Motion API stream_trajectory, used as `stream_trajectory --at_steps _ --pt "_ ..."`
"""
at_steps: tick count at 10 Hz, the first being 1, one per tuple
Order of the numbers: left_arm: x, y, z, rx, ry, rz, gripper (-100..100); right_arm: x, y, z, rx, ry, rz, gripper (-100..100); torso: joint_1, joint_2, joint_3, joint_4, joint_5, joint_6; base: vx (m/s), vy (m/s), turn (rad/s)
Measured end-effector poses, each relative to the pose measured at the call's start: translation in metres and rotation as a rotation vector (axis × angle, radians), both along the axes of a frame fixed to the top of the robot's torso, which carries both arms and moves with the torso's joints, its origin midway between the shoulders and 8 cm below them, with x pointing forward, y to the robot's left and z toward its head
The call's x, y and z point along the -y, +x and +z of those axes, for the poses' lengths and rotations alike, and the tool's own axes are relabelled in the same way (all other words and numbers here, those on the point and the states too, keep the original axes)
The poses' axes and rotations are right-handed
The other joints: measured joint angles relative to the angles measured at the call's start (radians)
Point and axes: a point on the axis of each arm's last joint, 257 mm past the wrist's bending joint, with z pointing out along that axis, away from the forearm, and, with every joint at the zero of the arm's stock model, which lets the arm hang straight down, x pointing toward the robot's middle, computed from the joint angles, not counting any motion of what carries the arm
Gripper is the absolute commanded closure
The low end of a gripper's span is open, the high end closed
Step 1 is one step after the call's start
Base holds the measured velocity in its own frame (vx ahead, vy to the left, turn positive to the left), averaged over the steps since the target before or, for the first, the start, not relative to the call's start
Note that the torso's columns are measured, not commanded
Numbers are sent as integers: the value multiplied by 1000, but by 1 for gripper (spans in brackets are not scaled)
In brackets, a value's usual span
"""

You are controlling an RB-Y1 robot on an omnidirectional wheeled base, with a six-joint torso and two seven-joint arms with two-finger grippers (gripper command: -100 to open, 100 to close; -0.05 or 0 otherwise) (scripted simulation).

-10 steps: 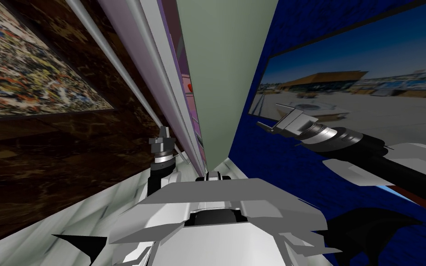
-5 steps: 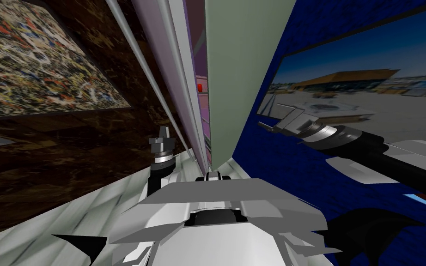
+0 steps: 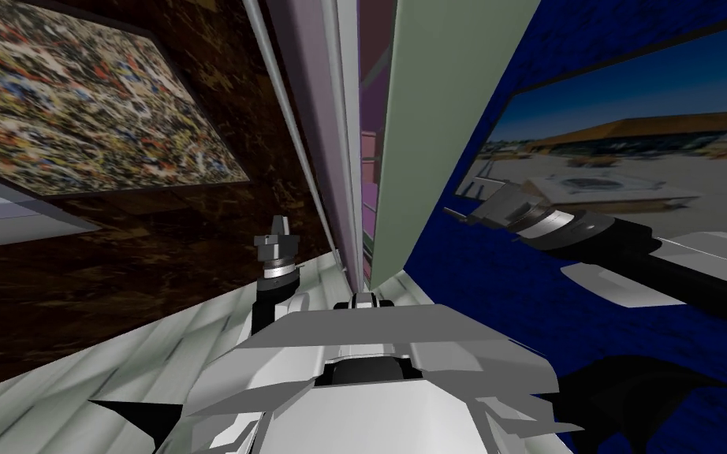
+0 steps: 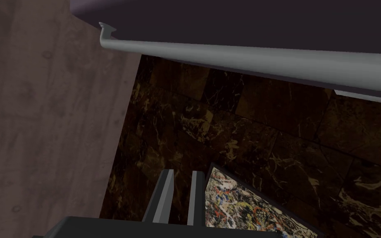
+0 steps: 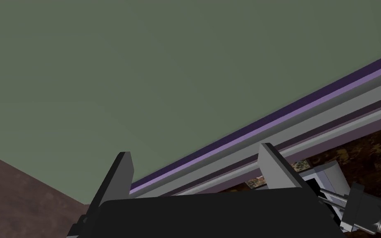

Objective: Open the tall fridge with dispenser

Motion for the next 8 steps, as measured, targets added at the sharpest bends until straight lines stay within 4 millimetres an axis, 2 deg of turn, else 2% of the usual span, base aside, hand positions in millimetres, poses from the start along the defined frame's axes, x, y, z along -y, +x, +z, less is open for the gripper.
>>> stream_trajectory --at_steps 8 --pt "0 0 0 0 0 0 0 43 21 -2 38 -174 -123 -100 0 -2 -1 -1 0 0 -17 134 119"
